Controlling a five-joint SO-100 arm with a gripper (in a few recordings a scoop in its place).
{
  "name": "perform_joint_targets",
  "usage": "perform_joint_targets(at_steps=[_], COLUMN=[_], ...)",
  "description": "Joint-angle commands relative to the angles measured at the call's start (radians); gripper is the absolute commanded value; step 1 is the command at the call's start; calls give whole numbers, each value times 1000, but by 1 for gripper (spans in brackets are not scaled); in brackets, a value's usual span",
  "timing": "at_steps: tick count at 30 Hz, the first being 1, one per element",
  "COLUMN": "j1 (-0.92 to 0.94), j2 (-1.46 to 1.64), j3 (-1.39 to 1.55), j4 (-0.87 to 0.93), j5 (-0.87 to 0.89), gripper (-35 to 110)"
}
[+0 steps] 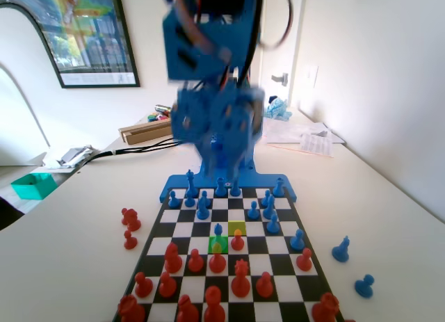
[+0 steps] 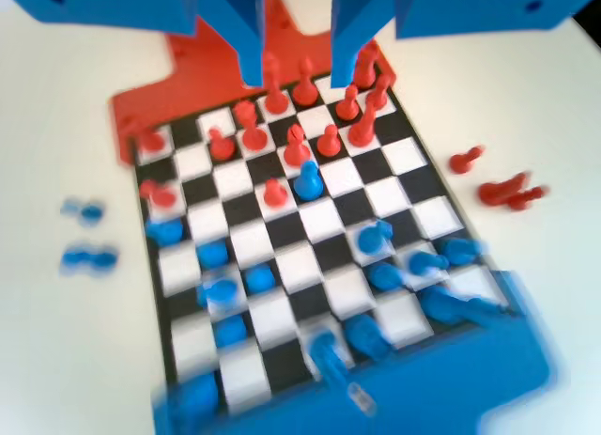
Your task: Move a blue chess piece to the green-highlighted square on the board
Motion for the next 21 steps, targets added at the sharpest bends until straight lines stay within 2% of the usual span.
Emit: perform_joint_targets(at_steps=[1,13,21], j1=[28,-21,-80], j2=[227,580,847], j3=[-35,-32,163], j4=[117,351,376], j5=[-153,-347,-417], gripper=[8,6,1])
